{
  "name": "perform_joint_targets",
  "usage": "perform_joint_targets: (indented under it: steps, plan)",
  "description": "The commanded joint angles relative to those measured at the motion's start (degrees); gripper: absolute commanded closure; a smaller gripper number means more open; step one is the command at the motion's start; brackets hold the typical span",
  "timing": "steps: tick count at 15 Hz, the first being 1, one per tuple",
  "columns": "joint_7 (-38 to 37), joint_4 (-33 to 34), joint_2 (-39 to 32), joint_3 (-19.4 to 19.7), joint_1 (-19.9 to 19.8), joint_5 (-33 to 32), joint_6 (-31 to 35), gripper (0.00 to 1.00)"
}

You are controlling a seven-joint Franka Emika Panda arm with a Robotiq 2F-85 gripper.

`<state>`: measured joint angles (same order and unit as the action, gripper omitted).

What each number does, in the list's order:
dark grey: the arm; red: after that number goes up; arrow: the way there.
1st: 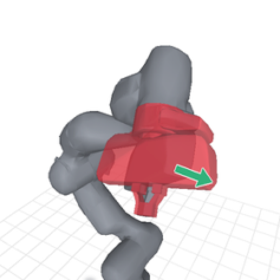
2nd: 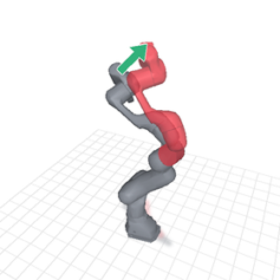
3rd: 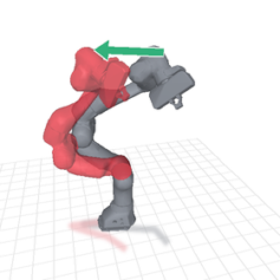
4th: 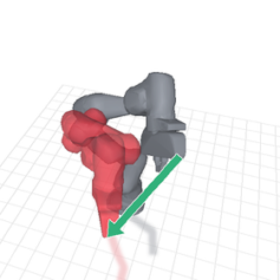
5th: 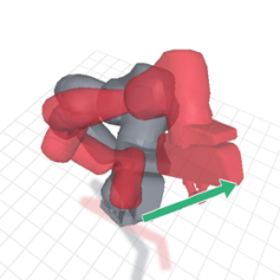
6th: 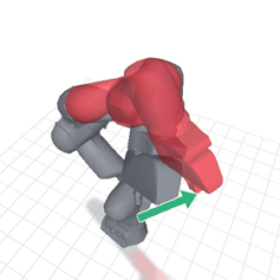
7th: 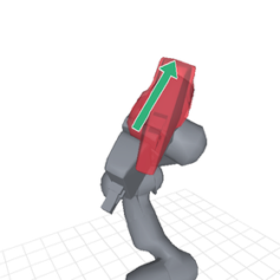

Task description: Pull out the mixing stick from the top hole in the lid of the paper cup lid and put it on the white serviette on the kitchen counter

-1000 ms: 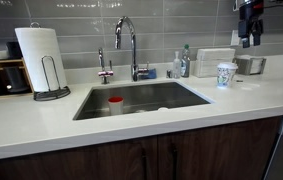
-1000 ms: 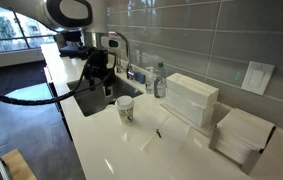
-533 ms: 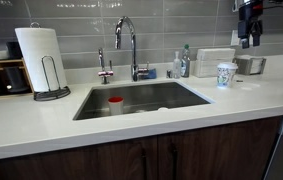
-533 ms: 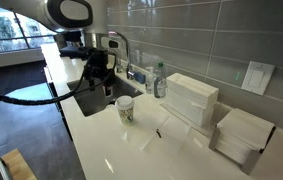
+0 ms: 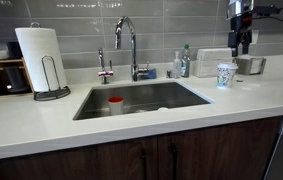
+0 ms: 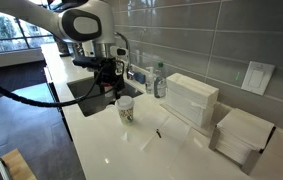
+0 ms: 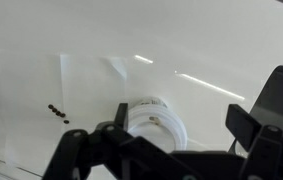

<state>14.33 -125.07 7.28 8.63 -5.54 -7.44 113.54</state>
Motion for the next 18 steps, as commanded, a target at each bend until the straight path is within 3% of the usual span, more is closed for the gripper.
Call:
perform_joint_targets:
  steps: [1,6,9,15,18]
  plan:
    - [0.86,0.95,-3.25,0.18,-0.60,1.95,3.46,0.07]
    - [1.22,1.96,-5.47,0.23,-1.25,2.66,5.39,0.42]
    - [1.43,2.91,-5.97,0.36,-1.69,3.03,4.94,0.53]
    - [1.47,4.53,-6.98,0.59,-2.51,3.35,3.66,0.49]
    - [1.64,4.60,-7.44,0.53,-2.59,3.68,3.32,0.54]
